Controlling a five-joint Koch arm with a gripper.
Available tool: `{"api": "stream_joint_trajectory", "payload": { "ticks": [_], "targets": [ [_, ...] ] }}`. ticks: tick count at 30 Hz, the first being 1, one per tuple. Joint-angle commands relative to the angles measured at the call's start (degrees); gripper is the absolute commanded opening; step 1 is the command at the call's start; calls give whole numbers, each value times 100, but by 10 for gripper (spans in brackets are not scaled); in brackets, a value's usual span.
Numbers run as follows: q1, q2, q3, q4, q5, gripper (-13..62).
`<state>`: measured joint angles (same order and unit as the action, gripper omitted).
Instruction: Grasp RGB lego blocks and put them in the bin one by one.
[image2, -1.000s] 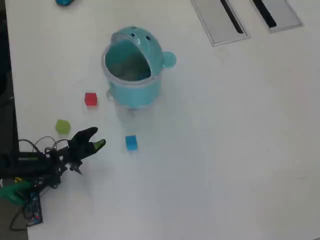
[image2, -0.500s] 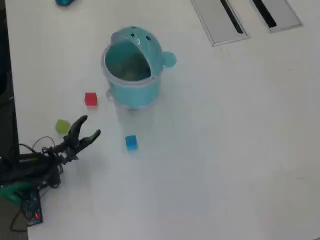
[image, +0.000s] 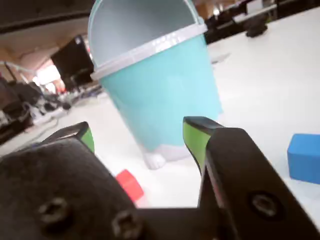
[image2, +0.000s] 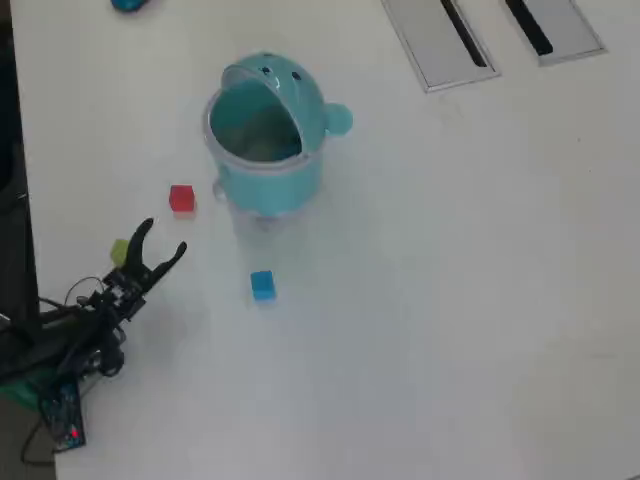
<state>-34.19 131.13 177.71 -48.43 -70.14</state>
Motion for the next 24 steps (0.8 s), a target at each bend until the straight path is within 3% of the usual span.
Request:
{"api": "stream_joint_trajectory", "payload": {
  "ticks": [1,10,15,24],
  "targets": [
    [-229,352,167,105,-396,325],
    [-1125,360,-439,202,-1406,325],
    [-1143,352,-1248,642,-1512,323],
    [-1037,334,-1406,1248,-2575,323]
  ]
}}
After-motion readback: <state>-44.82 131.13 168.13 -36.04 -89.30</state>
